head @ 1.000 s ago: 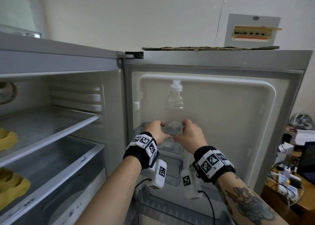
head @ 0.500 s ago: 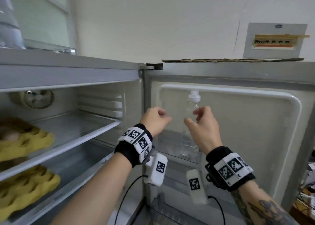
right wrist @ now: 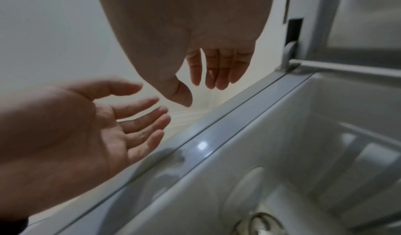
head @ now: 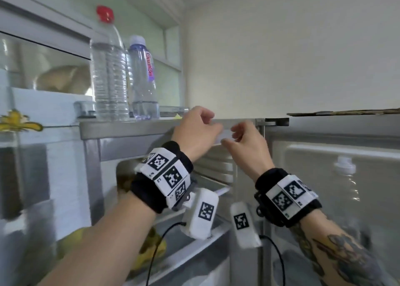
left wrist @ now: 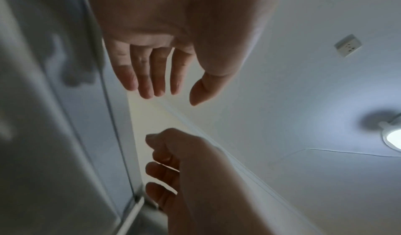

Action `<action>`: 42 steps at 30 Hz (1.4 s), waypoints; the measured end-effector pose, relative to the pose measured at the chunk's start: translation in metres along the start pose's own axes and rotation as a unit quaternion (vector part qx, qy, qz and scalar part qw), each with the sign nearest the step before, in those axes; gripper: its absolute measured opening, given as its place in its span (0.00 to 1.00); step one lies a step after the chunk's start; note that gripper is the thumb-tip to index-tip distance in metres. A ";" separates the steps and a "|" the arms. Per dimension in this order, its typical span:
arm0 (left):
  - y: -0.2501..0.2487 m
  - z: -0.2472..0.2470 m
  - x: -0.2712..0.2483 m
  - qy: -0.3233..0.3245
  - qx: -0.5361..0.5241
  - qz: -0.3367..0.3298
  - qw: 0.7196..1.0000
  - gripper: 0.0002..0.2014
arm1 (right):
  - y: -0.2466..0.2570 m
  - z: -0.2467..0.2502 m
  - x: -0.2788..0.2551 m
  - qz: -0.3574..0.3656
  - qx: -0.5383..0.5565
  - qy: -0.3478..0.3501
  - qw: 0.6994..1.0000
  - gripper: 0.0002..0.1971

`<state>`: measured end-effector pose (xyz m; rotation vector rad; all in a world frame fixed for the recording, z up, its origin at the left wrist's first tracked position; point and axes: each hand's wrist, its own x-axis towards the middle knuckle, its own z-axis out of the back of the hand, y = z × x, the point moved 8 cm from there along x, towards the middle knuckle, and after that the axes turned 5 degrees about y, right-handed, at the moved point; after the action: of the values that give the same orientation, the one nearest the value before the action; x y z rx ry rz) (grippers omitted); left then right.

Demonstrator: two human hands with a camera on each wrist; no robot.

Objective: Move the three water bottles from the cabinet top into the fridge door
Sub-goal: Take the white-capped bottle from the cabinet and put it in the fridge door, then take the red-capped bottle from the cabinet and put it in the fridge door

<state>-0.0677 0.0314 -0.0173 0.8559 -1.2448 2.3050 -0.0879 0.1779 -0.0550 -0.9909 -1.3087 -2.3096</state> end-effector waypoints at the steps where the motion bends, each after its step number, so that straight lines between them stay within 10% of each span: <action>1: -0.002 0.020 0.001 -0.022 0.012 -0.001 1.000 0.16 | 0.012 -0.008 0.006 0.016 0.012 0.008 1.000 0.17; 12: -0.007 0.192 -0.002 -0.214 0.137 0.047 0.966 0.22 | 0.133 -0.089 0.051 0.094 0.102 0.095 0.986 0.23; 19: 0.018 0.209 0.017 -0.124 0.126 0.173 0.969 0.45 | 0.154 -0.112 0.061 0.083 0.114 0.115 0.983 0.33; 26: 0.038 0.209 0.033 -0.098 0.181 0.212 0.955 0.37 | 0.141 -0.112 0.067 0.059 0.115 0.123 0.984 0.42; 31: 0.081 0.205 0.060 -0.067 0.124 0.206 0.968 0.60 | 0.141 -0.119 0.064 0.061 0.100 0.169 0.979 0.44; 42: 0.049 0.210 0.038 -0.102 0.178 0.184 0.961 0.45 | 0.144 -0.110 0.059 0.063 0.085 0.142 0.984 0.45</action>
<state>-0.0546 -0.1706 0.0670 1.0815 -1.1664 2.8630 -0.0953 0.0121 0.0384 -0.6435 -1.2601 -2.1106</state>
